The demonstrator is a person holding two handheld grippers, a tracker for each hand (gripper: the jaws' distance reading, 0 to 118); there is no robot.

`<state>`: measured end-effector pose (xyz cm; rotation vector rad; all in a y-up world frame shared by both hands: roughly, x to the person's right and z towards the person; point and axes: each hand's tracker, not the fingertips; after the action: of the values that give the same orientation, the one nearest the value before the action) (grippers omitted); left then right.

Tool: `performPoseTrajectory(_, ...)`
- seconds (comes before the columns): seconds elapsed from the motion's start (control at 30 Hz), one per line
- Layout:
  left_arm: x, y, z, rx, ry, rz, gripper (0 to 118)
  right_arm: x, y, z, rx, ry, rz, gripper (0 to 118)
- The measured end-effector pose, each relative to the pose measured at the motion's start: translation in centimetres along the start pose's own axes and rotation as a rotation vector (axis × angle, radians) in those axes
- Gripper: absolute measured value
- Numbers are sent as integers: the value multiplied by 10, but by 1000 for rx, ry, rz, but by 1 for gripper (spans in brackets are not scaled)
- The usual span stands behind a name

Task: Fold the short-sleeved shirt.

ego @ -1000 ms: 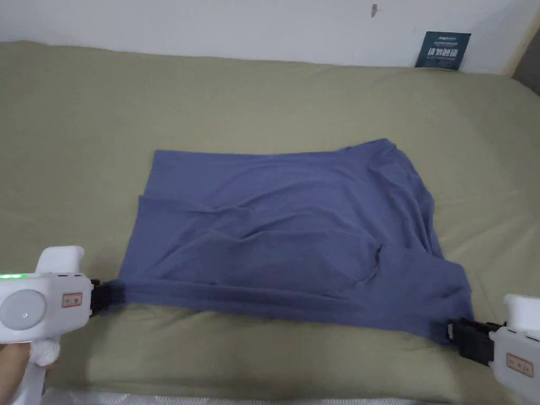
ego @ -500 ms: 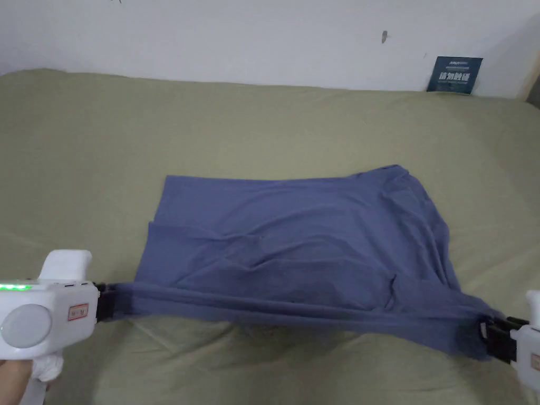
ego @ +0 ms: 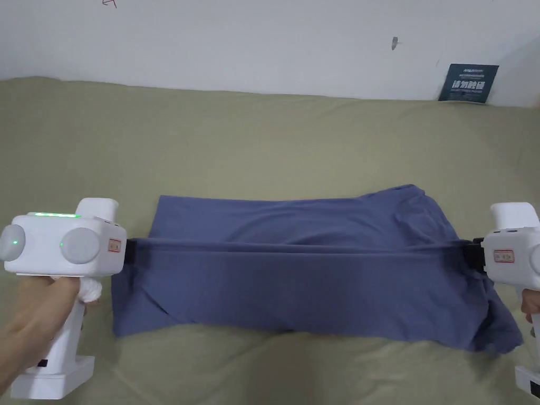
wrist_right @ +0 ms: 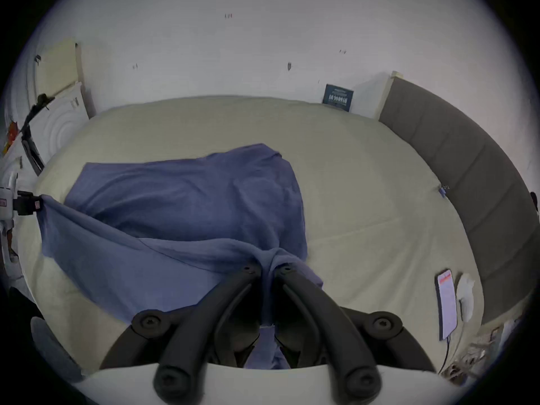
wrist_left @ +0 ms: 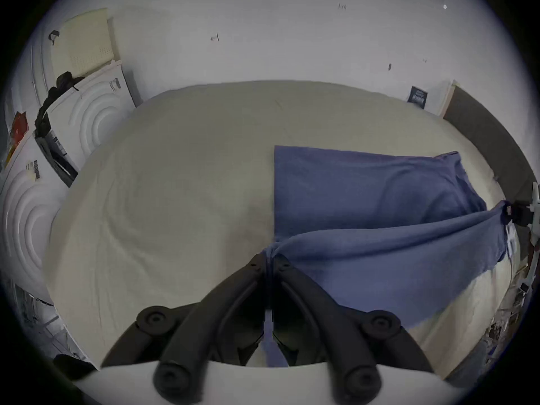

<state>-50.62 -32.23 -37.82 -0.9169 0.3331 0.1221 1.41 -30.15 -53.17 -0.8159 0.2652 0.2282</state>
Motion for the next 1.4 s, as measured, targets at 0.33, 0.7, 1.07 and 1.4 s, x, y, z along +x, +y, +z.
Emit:
performPoseTrajectory(0.33,9,-1,-38,-30,-18,-18,67,10,-18,-68,-91,-8,-34,67)
performPoseTrajectory(0.7,-9,-57,31,54,10,13,0,13,-83,65,96,-23,-162,2)
performPoseTrajectory(1.07,11,-84,15,-33,-7,42,113,2,-137,66,20,41,-164,0)
performPoseTrajectory(1.4,27,-81,4,-31,-23,20,22,11,-135,22,-34,81,-182,91)
